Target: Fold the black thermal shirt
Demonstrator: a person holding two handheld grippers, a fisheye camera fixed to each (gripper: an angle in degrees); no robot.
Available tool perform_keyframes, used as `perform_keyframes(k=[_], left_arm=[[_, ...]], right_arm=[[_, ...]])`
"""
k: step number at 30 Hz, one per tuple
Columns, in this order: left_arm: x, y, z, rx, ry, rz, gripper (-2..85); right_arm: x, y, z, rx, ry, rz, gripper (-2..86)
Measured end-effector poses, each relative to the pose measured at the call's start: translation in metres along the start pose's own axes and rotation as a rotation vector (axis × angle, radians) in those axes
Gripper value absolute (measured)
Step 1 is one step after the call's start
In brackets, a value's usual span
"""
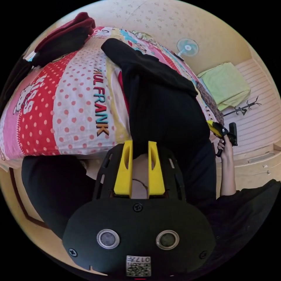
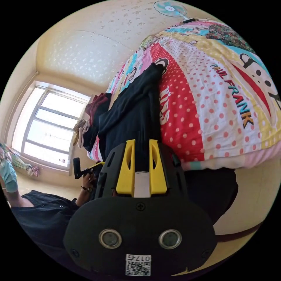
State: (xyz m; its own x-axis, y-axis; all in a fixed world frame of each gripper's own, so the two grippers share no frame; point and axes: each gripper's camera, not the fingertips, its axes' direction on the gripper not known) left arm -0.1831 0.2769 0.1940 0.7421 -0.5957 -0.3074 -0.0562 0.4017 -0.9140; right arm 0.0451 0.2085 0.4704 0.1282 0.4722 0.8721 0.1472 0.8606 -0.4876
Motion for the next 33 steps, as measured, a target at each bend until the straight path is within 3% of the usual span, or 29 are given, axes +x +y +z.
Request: perform_keyframes(k=[2, 7, 11, 14, 19, 21, 24, 28, 33], left_arm=[[0.004, -0.003, -0.007, -0.006, 0.011, 0.031, 4.9], [0.005, -0.025, -0.080, 0.120, 0.168, 0.136, 3.8], [0.021, -0.060, -0.141, 0.277, -0.016, 0.230, 3.7], [0.017, -0.108, -0.153, 0.353, -0.063, 0.269, 4.2], [-0.046, -0.174, -0.093, 0.158, 0.033, 0.078, 8.7], [-0.059, -0.158, -0.089, 0.173, 0.071, 0.050, 11.9], [-0.070, -0.110, -0.088, 0.209, 0.037, 0.011, 13.4], [-0.073, -0.046, -0.068, 0.115, 0.017, -0.038, 15.3], [-0.080, 0.000, -0.053, 0.074, 0.059, -0.107, 14.2]], right_arm=[[-0.017, -0.002, -0.005, -0.028, 0.116, -0.025, 3.4], [-0.061, -0.015, -0.046, 0.033, 0.158, -0.116, 2.0], [-0.101, -0.049, -0.083, 0.203, 0.112, -0.249, 1.7], [-0.100, -0.098, -0.078, 0.180, 0.096, -0.236, 2.1], [-0.064, -0.137, -0.049, 0.105, -0.024, -0.131, 3.6], [-0.063, -0.125, -0.053, 0.085, -0.064, -0.138, 5.3], [-0.068, -0.081, -0.069, 0.121, 0.077, -0.153, 9.4], [-0.056, -0.018, -0.065, -0.013, 0.194, -0.126, 15.9], [-0.036, 0.041, -0.054, -0.105, 0.176, -0.058, 15.0]])
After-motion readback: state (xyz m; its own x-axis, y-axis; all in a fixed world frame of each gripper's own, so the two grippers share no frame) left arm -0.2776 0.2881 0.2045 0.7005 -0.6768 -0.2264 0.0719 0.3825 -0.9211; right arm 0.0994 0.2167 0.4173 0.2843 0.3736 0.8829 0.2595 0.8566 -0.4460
